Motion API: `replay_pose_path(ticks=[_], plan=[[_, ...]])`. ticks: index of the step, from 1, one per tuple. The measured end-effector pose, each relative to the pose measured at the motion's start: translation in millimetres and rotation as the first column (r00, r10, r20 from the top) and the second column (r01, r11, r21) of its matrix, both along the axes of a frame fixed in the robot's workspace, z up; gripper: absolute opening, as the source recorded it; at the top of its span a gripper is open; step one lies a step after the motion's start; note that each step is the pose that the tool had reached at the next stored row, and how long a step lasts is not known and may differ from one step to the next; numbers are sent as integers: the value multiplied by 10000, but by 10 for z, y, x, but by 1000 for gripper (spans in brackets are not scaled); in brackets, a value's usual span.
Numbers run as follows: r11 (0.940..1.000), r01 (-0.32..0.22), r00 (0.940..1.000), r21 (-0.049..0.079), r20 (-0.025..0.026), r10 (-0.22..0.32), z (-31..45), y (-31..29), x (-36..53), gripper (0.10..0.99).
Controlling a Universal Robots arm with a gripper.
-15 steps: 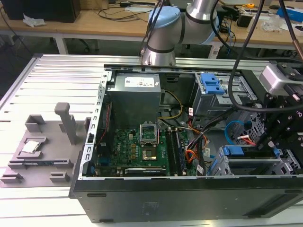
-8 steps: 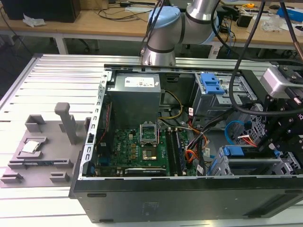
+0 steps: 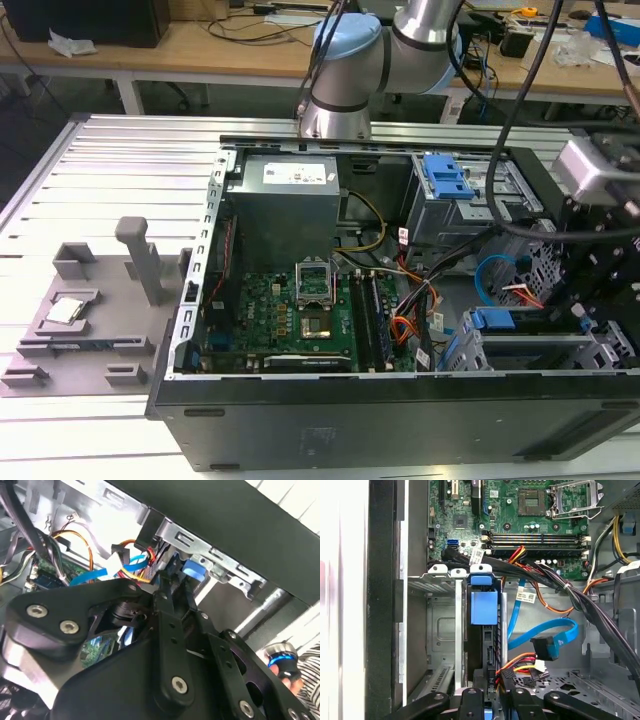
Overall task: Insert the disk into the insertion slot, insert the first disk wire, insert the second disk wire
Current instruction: 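Insert the first disk wire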
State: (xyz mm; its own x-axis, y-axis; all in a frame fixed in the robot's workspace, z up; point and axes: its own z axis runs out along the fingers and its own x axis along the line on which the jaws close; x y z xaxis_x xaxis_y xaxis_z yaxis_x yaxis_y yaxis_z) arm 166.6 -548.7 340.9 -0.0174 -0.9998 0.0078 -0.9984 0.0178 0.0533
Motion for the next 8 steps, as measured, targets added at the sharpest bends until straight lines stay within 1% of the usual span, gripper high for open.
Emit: replay_pose_path(ticks=[1,3,5,6,7,8], plan=[[10000,0,10000,2,-1,0,65,1,0,259],[10000,0,10000,0,2,0,156,10,-1,259],[10000,1,10000,0,6,-1,228,16,-1,247],[10000,1,10000,1,6,-1,268,17,-1,180],[10000,1,10000,-1,7,-1,327,18,-1,114],[10000,0,10000,1,8,0,370,18,0,114]])
